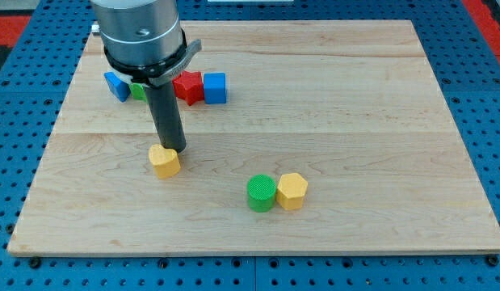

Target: Push the yellow heart closer to the green circle

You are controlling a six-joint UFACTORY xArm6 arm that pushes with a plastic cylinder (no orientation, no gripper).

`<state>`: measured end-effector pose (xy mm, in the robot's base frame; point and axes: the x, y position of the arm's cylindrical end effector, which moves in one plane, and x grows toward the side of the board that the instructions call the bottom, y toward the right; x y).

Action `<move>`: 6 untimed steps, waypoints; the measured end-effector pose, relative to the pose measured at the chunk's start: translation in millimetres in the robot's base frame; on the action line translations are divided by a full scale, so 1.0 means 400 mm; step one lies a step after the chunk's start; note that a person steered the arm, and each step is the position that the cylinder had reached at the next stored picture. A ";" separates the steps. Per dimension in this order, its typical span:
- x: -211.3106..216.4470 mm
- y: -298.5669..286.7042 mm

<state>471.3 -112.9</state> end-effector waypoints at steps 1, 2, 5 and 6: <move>-0.044 -0.088; 0.037 -0.057; 0.094 -0.100; 0.196 -0.008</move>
